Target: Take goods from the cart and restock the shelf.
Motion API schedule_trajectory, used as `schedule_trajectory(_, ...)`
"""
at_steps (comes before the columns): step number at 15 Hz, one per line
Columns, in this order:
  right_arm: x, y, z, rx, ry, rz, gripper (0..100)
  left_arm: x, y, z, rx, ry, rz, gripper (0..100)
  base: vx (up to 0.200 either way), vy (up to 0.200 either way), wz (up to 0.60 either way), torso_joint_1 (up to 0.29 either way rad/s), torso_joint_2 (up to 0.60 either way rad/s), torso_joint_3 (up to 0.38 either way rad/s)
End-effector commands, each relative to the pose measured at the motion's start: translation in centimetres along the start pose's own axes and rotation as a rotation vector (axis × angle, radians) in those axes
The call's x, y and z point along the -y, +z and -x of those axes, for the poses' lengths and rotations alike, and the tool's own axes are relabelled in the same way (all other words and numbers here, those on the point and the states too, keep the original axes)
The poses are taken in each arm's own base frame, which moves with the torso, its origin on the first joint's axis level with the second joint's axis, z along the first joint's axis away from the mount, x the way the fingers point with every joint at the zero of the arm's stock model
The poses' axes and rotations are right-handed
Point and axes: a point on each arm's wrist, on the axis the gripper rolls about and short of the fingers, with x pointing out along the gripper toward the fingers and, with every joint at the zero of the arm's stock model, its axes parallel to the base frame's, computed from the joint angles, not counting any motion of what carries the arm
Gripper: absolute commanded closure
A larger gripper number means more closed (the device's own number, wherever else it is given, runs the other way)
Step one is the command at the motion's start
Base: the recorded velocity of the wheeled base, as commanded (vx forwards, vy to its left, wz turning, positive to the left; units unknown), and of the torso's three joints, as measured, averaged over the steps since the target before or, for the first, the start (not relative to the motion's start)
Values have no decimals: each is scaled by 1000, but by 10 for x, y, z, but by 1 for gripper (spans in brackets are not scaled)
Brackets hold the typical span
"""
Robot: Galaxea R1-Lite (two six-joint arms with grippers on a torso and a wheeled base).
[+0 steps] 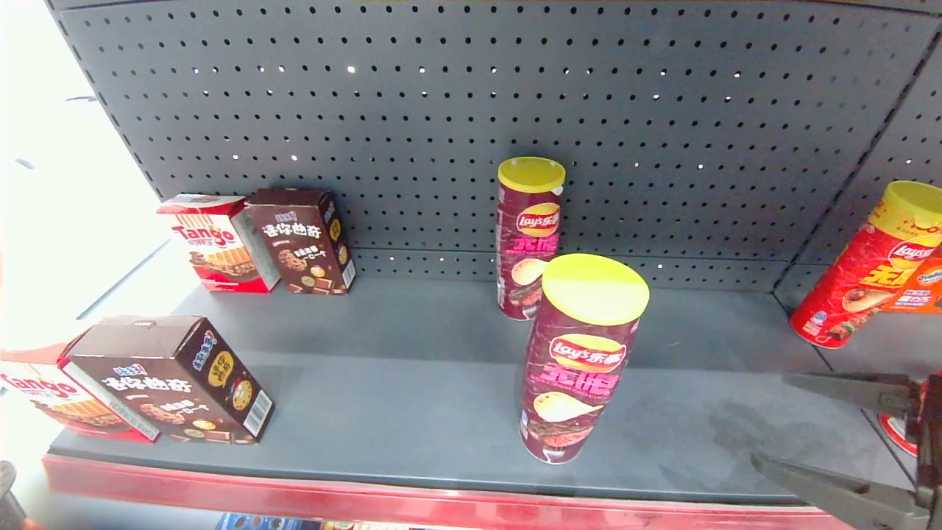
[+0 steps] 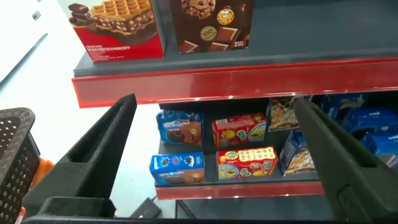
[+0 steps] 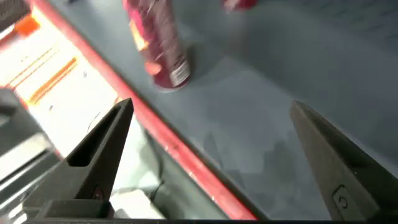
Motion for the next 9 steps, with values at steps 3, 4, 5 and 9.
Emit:
schedule_trajectory(3, 5, -3, -35, -116, 1, -16, 0, 0, 0, 0, -3, 0, 0, 0, 0, 0, 0, 0, 0, 0)
schedule_trajectory(4, 4, 0, -39, -118, 11, -13, 0, 0, 0, 0, -3, 0, 0, 0, 0, 0, 0, 0, 0, 0)
schedule_trajectory(5, 3, 1, -43, -122, 23, -9, 0, 0, 0, 0, -3, 0, 0, 0, 0, 0, 0, 0, 0, 0)
schedule_trajectory(9, -3, 17, -70, -132, 66, 14, 0, 0, 0, 0, -3, -2, 0, 0, 0, 0, 0, 0, 0, 0)
